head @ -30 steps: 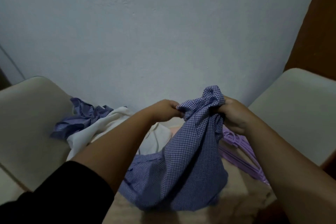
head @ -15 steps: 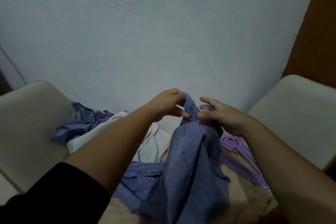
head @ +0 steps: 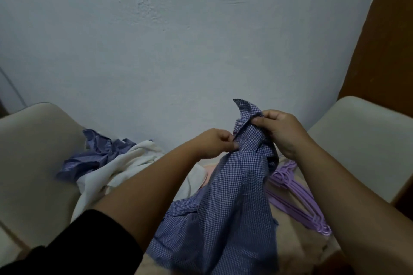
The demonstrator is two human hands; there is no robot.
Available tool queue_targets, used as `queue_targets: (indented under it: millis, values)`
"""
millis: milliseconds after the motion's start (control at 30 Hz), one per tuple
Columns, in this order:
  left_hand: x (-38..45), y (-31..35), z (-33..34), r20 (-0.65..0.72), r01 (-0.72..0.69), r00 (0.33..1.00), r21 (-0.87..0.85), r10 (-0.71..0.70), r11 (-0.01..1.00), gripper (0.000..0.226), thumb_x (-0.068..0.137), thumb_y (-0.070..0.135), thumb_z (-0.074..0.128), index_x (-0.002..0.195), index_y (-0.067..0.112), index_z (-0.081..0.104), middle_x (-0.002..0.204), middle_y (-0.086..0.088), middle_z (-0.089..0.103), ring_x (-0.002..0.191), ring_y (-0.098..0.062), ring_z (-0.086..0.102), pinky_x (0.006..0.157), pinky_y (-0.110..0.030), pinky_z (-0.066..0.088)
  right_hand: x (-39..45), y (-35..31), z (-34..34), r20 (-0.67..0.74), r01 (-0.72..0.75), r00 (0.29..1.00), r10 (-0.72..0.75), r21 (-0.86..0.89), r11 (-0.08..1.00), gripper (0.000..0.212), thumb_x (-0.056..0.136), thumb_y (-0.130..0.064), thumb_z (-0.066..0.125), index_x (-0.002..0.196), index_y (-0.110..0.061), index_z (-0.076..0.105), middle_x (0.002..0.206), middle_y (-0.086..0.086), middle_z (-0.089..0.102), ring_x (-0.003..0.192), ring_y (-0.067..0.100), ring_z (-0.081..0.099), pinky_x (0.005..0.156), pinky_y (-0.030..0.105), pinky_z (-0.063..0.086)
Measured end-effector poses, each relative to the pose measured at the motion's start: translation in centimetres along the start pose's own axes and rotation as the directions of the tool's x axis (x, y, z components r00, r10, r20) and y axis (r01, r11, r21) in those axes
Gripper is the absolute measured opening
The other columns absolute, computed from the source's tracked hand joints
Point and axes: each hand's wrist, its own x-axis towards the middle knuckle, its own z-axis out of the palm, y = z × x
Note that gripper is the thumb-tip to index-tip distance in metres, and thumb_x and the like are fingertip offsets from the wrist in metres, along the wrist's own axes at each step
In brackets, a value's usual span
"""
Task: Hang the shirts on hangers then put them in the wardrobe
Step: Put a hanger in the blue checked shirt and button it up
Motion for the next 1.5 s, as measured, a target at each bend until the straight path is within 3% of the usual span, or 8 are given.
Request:
queue_targets:
  millis: [167, 433, 533, 700, 900, 1067, 1233, 1500]
  values:
    - [0.2, 1.2, -1.9, -0.251, -0.118, 0.963, -0.083, 0.094, 0.99, 0.016, 0.093, 0.018, 0.06, 0.078, 0.022, 0.063, 0.077, 0.004, 0.064, 0.073, -0.012, 0.058, 0.075, -0.028, 0.048, 0.0, 0.2, -1.4, -0.095, -0.016, 0.995, -0.003, -0.191, 0.981, 0.012, 0.087, -0.008, 0.064, 0.079, -0.013, 0.057, 0.083, 0.006, 0.064, 0.076, 0.021, 0.06, 0.072, 0.038, 0.051]
    - [-1.0, 4.2, -1.7, 0.006, 0.071, 0.997, -0.298, -0.073, 0.952, 0.014, 0.094, 0.015, 0.053, 0.105, 0.012, 0.061, 0.096, -0.005, 0.063, 0.076, -0.02, 0.063, 0.063, -0.033, 0.054, 0.1, -1.3, 0.5, 0.098, -0.047, 0.995, 0.036, 0.111, 0.993, 0.038, 0.089, 0.012, 0.042, 0.103, -0.019, 0.058, 0.094, 0.011, 0.068, 0.081, 0.024, 0.063, 0.07, 0.033, 0.05]
    - [-0.4, 3.2, -1.1, 0.113, 0.094, 0.991, -0.26, -0.067, 0.961, 0.043, 0.093, 0.008, 0.056, 0.132, 0.024, 0.048, 0.113, -0.001, 0.061, 0.093, -0.02, 0.064, 0.068, -0.033, 0.056, -0.4, -1.8, 0.1, 0.165, -0.04, 0.986, 0.015, 0.149, 0.988, 0.046, 0.088, 0.018, 0.037, 0.105, -0.019, 0.059, 0.093, 0.01, 0.068, 0.082, 0.024, 0.065, 0.072, 0.032, 0.053]
    - [0.5, 3.2, -0.8, -0.054, -0.006, 0.999, -0.105, 0.001, 0.994, 0.014, 0.087, 0.022, 0.069, 0.075, 0.018, 0.065, 0.082, 0.002, 0.065, 0.083, -0.011, 0.057, 0.073, -0.021, 0.045, -0.6, -2.0, -1.2, 0.053, -0.035, 0.998, 0.03, 0.09, 0.995, 0.046, 0.086, 0.019, 0.034, 0.106, -0.015, 0.057, 0.092, 0.008, 0.061, 0.079, 0.021, 0.06, 0.067, 0.029, 0.05]
    - [1.1, 4.8, -0.6, -0.149, -0.173, 0.975, -0.063, 0.162, 0.983, 0.007, 0.087, 0.018, 0.069, 0.08, 0.018, 0.068, 0.083, 0.001, 0.069, 0.079, -0.01, 0.06, 0.08, -0.028, 0.049, -1.1, -2.2, -2.6, 0.124, -0.106, 0.981, 0.149, -0.299, 0.948, 0.063, 0.07, -0.038, 0.072, 0.126, -0.027, 0.047, 0.11, -0.006, 0.062, 0.102, 0.01, 0.057, 0.079, 0.029, 0.041]
    - [1.3, 5.3, 0.0, -0.226, -0.175, 0.961, -0.058, 0.158, 0.983, 0.009, 0.085, 0.022, 0.071, 0.079, 0.015, 0.069, 0.088, -0.01, 0.072, 0.078, -0.021, 0.064, 0.078, -0.036, 0.053, -1.8, -2.0, -2.3, 0.037, -0.074, 0.994, 0.099, -0.422, 0.904, 0.016, 0.082, -0.013, 0.069, 0.098, -0.009, 0.067, 0.091, 0.005, 0.067, 0.074, 0.013, 0.062, 0.052, 0.013, 0.043]
    - [1.3, 5.9, 0.2, -0.222, -0.136, 0.969, -0.102, 0.111, 0.985, 0.013, 0.084, 0.024, 0.072, 0.078, 0.013, 0.068, 0.079, -0.007, 0.069, 0.072, -0.016, 0.061, 0.071, -0.033, 0.053, -2.7, -0.9, -1.5, 0.098, -0.107, 0.977, 0.187, -0.532, 0.84, 0.047, 0.07, -0.04, 0.08, 0.094, -0.014, 0.049, 0.084, 0.0, 0.051, 0.073, 0.014, 0.048, 0.061, 0.025, 0.034]
    - [0.7, 6.0, -0.3, -0.212, -0.115, 0.974, -0.161, 0.079, 0.98, 0.012, 0.085, 0.02, 0.072, 0.078, 0.011, 0.068, 0.076, -0.01, 0.066, 0.065, -0.015, 0.056, 0.061, -0.025, 0.045, -2.4, -0.7, -0.3, -0.05, -0.028, 0.999, 0.009, -0.403, 0.915, 0.012, 0.087, -0.015, 0.062, 0.075, -0.017, 0.061, 0.08, 0.005, 0.065, 0.066, 0.014, 0.057, 0.049, 0.015, 0.042]
